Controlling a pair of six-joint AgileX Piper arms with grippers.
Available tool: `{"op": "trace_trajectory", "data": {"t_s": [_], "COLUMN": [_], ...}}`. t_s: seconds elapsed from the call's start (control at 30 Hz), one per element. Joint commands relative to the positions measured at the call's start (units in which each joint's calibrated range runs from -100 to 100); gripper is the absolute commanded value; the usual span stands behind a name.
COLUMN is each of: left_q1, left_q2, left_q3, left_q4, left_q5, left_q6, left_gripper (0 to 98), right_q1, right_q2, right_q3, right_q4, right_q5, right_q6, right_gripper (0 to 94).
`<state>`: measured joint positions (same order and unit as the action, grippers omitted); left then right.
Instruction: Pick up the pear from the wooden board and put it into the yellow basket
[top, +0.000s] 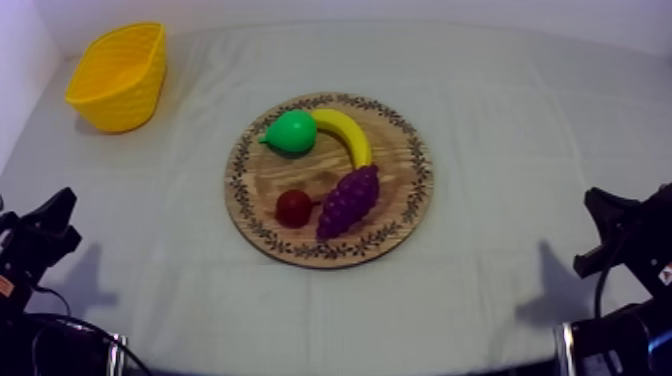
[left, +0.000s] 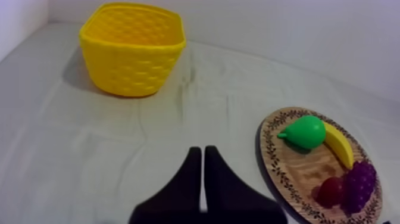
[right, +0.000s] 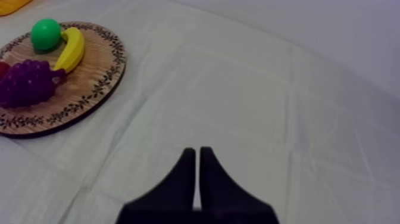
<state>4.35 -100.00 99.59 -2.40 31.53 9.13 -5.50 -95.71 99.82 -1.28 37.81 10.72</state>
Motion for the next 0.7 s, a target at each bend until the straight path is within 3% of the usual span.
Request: {"op": "trace_trajectory", "data": {"t_s": [0.0, 0.4, 0.53, 0.67], "left_q1": [-0.19, -0.35, -0.34, -0.63], "left_q2": [0.0, 0.0, 0.64, 4.19], "left_q3": [-0.32, -3.37, -4.6, -6.48], "left_q4": [-0.04, 1.47, 4.04, 8.45], "left_q5": [2.47, 11.46, 12.76, 13.09], "left_q6": [-1.11, -8.26, -10.97, -13.84], "left_gripper": [0.0, 0.0, 0.0, 0.0], "right_q1": [-0.01, -0.01, -0.01, -0.01], "right_q2": [-0.04, -0.04, -0.04, -0.04], "right_q3": [-0.05, -0.05, -0.05, -0.05], "right_q4": [-0.01, -0.01, -0.01, -0.01], "right_q5": [0.02, 0.02, 0.02, 0.02], "right_q6": [-0.03, -0.01, -0.03, -0.02], "right_gripper": [0.4, 0.4, 0.4, 0.4]}}
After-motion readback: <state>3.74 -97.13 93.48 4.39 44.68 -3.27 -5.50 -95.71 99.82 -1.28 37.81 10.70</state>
